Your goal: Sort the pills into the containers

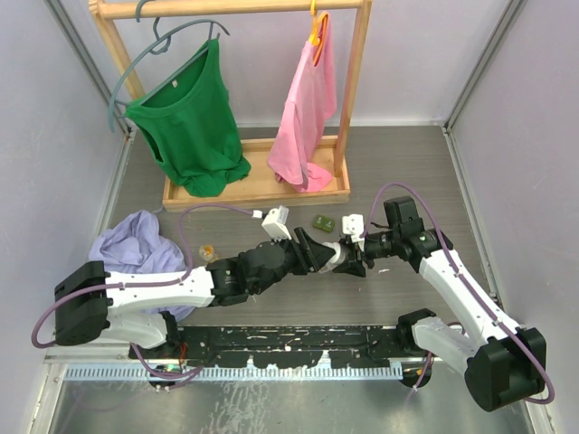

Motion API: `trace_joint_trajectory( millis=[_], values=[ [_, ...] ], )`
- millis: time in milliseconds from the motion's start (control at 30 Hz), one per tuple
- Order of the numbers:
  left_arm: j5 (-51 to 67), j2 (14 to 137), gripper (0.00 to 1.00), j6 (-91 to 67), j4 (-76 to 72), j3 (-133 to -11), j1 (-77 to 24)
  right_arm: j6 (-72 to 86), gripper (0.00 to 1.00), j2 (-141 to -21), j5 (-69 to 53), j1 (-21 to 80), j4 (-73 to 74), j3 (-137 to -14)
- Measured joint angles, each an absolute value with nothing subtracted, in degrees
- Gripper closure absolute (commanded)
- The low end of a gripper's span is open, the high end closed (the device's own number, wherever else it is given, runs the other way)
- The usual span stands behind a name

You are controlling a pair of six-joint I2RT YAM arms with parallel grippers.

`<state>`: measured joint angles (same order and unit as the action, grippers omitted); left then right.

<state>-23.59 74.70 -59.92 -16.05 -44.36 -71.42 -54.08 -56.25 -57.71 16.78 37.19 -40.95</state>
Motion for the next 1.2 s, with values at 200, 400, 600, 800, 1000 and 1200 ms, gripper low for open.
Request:
trace_joint_trajectory(
  millis=[200, 400, 600, 800, 1000, 1200],
  values=[
    [-22.96, 74.7, 0.6, -59.9, -16.47, -44.36, -71.5, -53.84, 0.8, -56.25, -57.78, 16.78, 37.3, -40.95],
    [-21.85, 74.7, 0.58, -59.07, -19.79, -42.85, -71.31, -52.53, 0.8, -56.27, -58.63, 16.75, 37.36, -40.95],
    [-19.55, 74.67, 0.58, -59.11, -25.12, -40.21, -70.3, -50.3, 0.8, -56.29, -59.51, 16.51, 37.3, -40.95],
    [-16.84, 74.65, 0.7, -58.83, -28.16, -38.83, -69.34, -49.08, 0.81, -56.31, -60.27, 16.25, 37.32, -40.95],
    [-11.68, 74.67, 0.78, -53.6, -36.16, -35.51, -67.59, -47.59, 0.83, -56.34, -61.95, 16.1, 37.21, -40.95],
    [-2.59, 75.88, 0.78, -39.38, -50.5, -30.76, -65.58, -44.8, 0.84, -56.82, -66.37, 16.12, 36.58, -40.82]
  ],
)
